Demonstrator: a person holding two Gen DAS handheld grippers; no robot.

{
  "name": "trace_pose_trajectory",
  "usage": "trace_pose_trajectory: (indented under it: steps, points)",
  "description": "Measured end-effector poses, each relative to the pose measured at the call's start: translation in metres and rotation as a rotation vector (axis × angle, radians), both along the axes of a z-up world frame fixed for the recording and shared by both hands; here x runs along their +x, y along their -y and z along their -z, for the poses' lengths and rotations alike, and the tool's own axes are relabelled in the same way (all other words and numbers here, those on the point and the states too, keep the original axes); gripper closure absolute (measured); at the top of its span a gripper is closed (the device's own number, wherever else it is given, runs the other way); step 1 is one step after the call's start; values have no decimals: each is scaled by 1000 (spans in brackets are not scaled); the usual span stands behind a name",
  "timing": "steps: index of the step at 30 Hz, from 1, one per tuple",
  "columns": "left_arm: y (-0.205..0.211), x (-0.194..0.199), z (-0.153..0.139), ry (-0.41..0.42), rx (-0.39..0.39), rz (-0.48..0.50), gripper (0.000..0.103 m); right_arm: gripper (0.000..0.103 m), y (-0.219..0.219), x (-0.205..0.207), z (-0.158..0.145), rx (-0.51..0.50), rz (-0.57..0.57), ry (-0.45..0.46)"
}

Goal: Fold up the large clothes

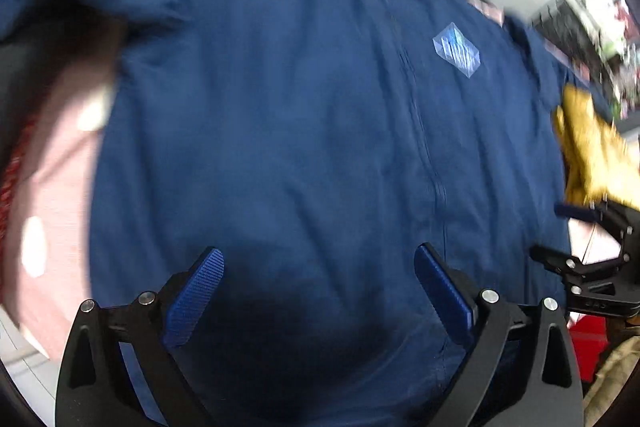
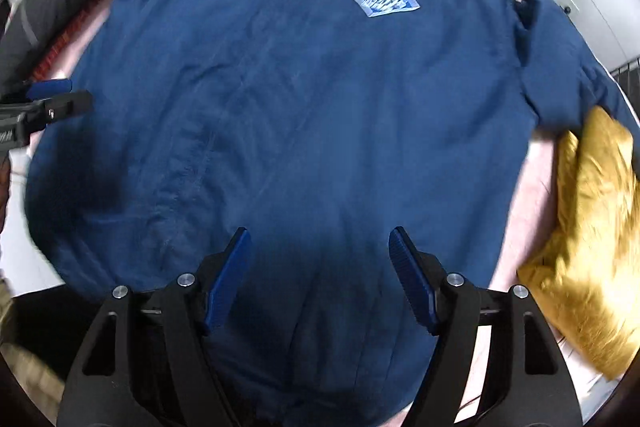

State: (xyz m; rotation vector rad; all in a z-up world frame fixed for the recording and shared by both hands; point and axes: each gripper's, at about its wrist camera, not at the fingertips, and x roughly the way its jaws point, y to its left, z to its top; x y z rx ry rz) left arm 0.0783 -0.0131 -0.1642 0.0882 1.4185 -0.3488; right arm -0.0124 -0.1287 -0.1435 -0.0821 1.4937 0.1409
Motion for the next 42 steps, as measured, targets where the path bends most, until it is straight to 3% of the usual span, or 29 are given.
trace_pose_trajectory:
  steps: [7, 11, 14, 16, 22, 29, 32, 34, 36, 42]
  points:
    - [28, 8, 58, -93, 165, 121, 8, 32, -5, 13, 48, -64, -18, -91]
    - [32, 26, 77, -123, 175, 104, 5, 26, -12, 25, 62, -115, -51, -105]
    - [37, 42, 85, -132, 189, 70, 5, 17, -14, 39, 73, -149, -53, -125]
    - [45, 53, 91, -140, 199, 46, 5, 5, -11, 50, 80, -169, -43, -139]
    - [54, 77, 99, -147, 207, 26, 4, 5, 3, 62, 87, -83, -38, -168]
    - [49, 62, 94, -117, 199, 18, 4, 5, 10, 41, 77, -69, -28, -92]
    - [45, 55, 90, -135, 198, 9, 5, 5, 16, 45, 65, -57, 29, -118]
    - [35, 52, 72, -124, 191, -26, 6, 5, 28, 49, 52, -5, 88, -91]
    - [31, 51, 61, -93, 195, -67, 6, 5, 50, 51, 31, 51, 160, -31]
    - [30, 38, 28, 10, 227, -78, 6, 5, 134, 57, -37, 62, 375, 193]
